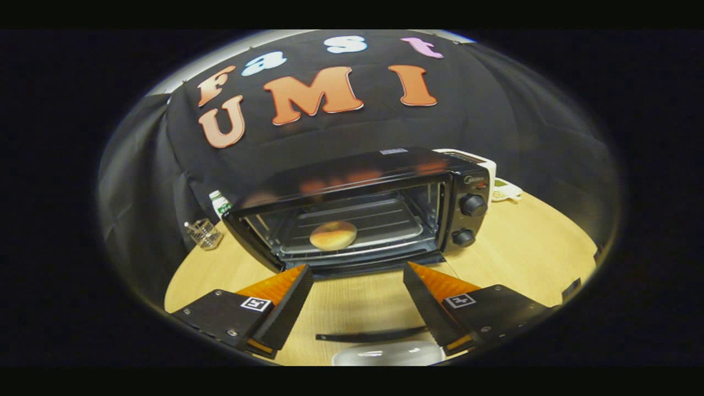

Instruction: Open the toaster oven, put the food inside, and close the toaster oven door.

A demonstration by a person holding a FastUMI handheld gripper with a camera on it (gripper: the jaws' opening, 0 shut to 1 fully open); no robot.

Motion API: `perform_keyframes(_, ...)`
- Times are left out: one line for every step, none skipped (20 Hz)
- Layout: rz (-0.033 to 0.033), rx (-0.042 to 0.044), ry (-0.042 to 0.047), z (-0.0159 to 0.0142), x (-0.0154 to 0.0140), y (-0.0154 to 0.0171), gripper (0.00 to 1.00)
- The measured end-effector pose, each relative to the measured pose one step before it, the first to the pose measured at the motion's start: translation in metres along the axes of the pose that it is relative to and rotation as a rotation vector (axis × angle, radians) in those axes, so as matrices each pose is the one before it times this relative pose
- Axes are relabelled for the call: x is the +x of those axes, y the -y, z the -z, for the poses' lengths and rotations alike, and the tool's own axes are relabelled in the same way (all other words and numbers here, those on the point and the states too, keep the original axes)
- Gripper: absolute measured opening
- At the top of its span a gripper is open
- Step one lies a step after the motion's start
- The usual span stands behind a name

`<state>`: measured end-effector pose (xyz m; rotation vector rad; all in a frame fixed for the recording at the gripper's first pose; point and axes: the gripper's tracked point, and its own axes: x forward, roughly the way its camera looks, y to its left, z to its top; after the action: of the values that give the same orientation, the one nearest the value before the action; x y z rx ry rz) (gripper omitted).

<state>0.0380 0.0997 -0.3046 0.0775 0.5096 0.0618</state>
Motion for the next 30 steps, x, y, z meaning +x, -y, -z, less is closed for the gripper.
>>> perform_keyframes(-0.00020,-0.02926,-0.00145,0.00572,-0.00911,-0.00051,0.99)
perform_keyframes(-0.00122,-0.03089,-0.00660,0.00706,-0.00753,-0.00082,0.99)
perform_keyframes(0.00301,-0.03155,-0.00980,0.00854,-0.00701,0.00105,0.98)
perform_keyframes(-0.00156,-0.02392,-0.00853,0.00722,-0.00607,-0.00036,0.99)
perform_keyframes(-0.00356,-0.01008,-0.00471,0.00710,-0.00546,-0.00014,0.99)
perform_keyframes(-0.00719,-0.00182,-0.00051,0.00494,-0.00526,-0.00021,0.99)
perform_keyframes(0.00011,-0.00286,-0.00940,0.00687,-0.00300,0.00116,0.99)
perform_keyframes(0.00439,-0.00217,-0.01248,0.00869,-0.00298,0.00251,0.99)
perform_keyframes(0.00262,-0.00184,-0.00742,0.00628,-0.00200,0.00211,0.99)
perform_keyframes(0.00173,-0.00188,-0.00891,0.00703,-0.00281,0.00172,0.99)
perform_keyframes(0.00278,-0.00257,-0.00924,0.00695,-0.00190,0.00150,0.99)
perform_keyframes(-0.00029,-0.00379,-0.00864,0.00568,-0.00146,0.00072,0.99)
perform_keyframes(0.00267,-0.00390,-0.00779,0.00610,-0.00079,0.00213,0.99)
perform_keyframes(0.00228,-0.00705,-0.01020,0.00595,0.00069,0.00174,0.99)
perform_keyframes(0.00127,-0.00870,-0.01064,0.00637,-0.00007,0.00009,0.99)
perform_keyframes(0.00208,-0.00646,-0.00679,0.00445,0.00097,0.00095,0.99)
perform_keyframes(-0.00025,-0.00585,-0.00664,0.00425,0.00123,-0.00001,0.99)
perform_keyframes(-0.00029,-0.00529,-0.00785,0.00329,0.00241,0.00047,0.99)
perform_keyframes(0.00091,-0.00533,-0.00786,0.00378,0.00263,-0.00050,0.99)
perform_keyframes(0.00127,-0.00645,-0.00978,0.00252,0.00341,-0.00043,0.99)
perform_keyframes(-0.00091,-0.00449,-0.00906,0.00316,0.00430,-0.00120,0.99)
perform_keyframes(-0.00185,-0.00438,-0.00849,0.00304,0.00518,-0.00145,0.99)
perform_keyframes(-0.00297,-0.00367,-0.00763,0.00061,0.00291,-0.00244,0.99)
perform_keyframes(-0.00215,-0.00315,-0.00553,0.00075,0.00411,-0.00125,0.99)
perform_keyframes(0.00346,-0.00043,-0.00905,0.00083,0.00466,0.00008,0.99)
perform_keyframes(0.00067,0.00231,-0.00448,-0.00095,0.00268,0.00011,0.99)
perform_keyframes(0.00582,0.00786,-0.00255,-0.00153,0.00274,0.00129,0.99)
perform_keyframes(0.00427,0.01988,-0.01137,0.00445,0.00422,0.00191,0.99)
perform_keyframes(-0.00142,0.01546,-0.00722,-0.00110,-0.00507,-0.00104,0.99)
perform_keyframes(-0.00150,-0.00092,0.00281,-0.00167,-0.00224,-0.00093,0.98)
